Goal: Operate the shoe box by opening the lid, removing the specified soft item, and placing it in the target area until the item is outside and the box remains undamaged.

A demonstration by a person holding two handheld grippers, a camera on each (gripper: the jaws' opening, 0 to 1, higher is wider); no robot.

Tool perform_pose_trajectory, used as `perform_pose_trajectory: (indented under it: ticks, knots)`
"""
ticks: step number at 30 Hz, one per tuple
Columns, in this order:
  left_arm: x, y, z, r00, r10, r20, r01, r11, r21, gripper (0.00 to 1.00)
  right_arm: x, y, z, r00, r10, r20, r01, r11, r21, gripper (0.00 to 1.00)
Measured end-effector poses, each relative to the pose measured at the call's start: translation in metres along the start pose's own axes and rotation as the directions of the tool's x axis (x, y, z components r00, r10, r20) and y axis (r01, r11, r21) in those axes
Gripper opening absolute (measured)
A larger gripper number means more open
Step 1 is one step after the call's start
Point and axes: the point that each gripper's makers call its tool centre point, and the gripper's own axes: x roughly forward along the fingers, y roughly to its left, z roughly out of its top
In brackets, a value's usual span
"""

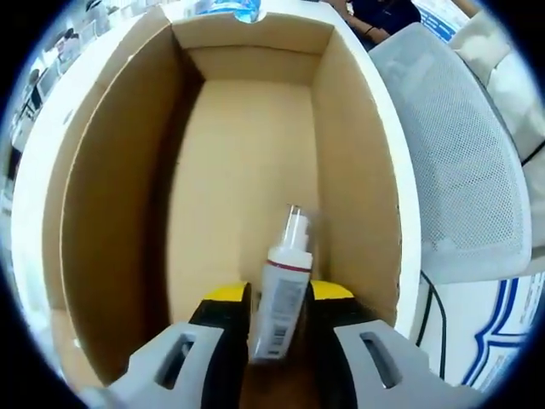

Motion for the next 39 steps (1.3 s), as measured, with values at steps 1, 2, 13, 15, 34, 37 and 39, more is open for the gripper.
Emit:
perform_pose_trajectory:
  ticks: [1, 2, 13, 15, 34, 37, 39]
  knots:
    - [0.0, 0.0, 0.0, 1.0, 0.001, 0.0, -0.001, 1.0, 0.001, 0.21, 0.0, 0.0, 0.0, 1.0, 0.001, 0.0, -0.001, 1.0, 0.001, 0.91]
    - [0.0, 0.0, 0.001, 1.0, 0.005, 0.0, -0.005, 1.0, 0.002, 0.21, 0.0, 0.001, 0.0, 1.0, 0.003, 0.0, -0.003, 1.0, 0.001, 0.91]
    - [-0.003, 0.005, 0.004, 0.999, 0.044, 0.017, -0.043, 0.999, -0.017, 0.18, -0.001, 0.003, 0.002, 1.0, 0.009, 0.007, -0.009, 1.0, -0.002, 0.91]
    - [-0.004, 0.005, 0.004, 0.999, 0.048, 0.011, -0.048, 0.999, -0.01, 0.18, -0.002, 0.003, 0.001, 1.0, 0.009, 0.008, -0.008, 1.0, -0.004, 0.9]
    - [-0.021, 0.015, 0.013, 0.993, 0.111, 0.028, -0.112, 0.994, 0.011, 0.17, -0.005, 0.011, 0.011, 0.998, 0.025, 0.05, -0.024, 0.999, -0.023, 0.88]
    - [-0.023, 0.012, 0.018, 0.992, 0.117, 0.037, -0.118, 0.993, 0.019, 0.17, -0.004, 0.014, 0.013, 0.998, 0.036, 0.06, -0.034, 0.999, -0.034, 0.86]
    - [-0.025, 0.01, 0.022, 0.992, 0.119, 0.047, -0.12, 0.992, 0.025, 0.17, -0.003, 0.017, 0.016, 0.996, 0.045, 0.07, -0.042, 0.998, -0.047, 0.84]
